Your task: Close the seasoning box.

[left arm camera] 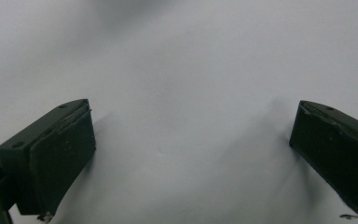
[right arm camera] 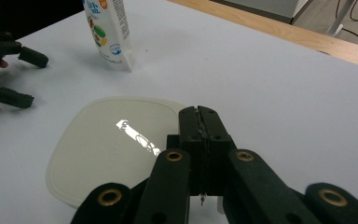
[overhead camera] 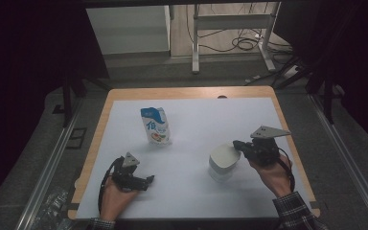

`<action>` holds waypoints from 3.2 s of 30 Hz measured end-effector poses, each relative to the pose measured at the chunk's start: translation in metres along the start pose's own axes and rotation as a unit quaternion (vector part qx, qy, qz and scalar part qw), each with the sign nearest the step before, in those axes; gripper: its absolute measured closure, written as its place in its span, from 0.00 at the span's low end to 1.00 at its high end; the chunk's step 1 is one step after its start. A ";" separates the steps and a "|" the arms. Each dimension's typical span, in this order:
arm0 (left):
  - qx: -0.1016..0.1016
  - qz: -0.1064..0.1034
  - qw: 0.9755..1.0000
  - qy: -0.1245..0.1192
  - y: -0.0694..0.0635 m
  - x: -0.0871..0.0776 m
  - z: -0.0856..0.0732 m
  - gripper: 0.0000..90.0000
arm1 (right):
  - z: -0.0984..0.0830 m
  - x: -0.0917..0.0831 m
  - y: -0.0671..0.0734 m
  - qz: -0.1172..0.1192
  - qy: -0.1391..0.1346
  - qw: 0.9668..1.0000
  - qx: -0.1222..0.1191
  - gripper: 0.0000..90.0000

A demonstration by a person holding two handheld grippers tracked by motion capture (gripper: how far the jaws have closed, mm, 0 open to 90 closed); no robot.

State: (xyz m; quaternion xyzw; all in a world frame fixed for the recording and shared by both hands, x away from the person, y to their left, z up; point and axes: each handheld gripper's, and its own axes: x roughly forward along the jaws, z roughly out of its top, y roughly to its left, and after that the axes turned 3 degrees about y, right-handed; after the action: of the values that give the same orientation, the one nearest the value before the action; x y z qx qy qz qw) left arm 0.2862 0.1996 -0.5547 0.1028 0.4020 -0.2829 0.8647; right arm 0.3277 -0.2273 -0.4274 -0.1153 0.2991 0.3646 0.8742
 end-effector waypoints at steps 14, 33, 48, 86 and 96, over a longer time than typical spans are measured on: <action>0.000 0.000 1.000 0.000 0.000 0.000 0.000 0.00 | -0.001 0.002 0.000 -0.003 -0.001 1.000 -0.003 0.99; 0.000 0.000 1.000 0.000 0.000 0.000 0.000 0.00 | -0.003 0.002 -0.004 -0.010 -0.004 1.000 -0.005 0.99; 0.000 0.000 1.000 0.000 0.000 0.000 0.000 0.00 | -0.005 0.003 -0.004 -0.019 -0.007 1.000 -0.011 0.99; 0.002 0.000 1.000 0.001 0.000 0.000 0.000 0.00 | -0.026 0.010 -0.020 -0.001 -0.024 0.999 0.027 0.99; 0.002 0.000 1.000 0.002 0.000 0.000 0.000 0.00 | -0.035 0.012 -0.025 -0.003 -0.025 0.999 0.043 0.96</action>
State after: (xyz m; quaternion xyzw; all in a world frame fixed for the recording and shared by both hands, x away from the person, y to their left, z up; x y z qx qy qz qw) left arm 0.2862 0.1999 -0.5546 0.1051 0.4029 -0.2835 0.8639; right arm 0.3369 -0.2531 -0.4630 -0.0695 0.2925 0.3520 0.8864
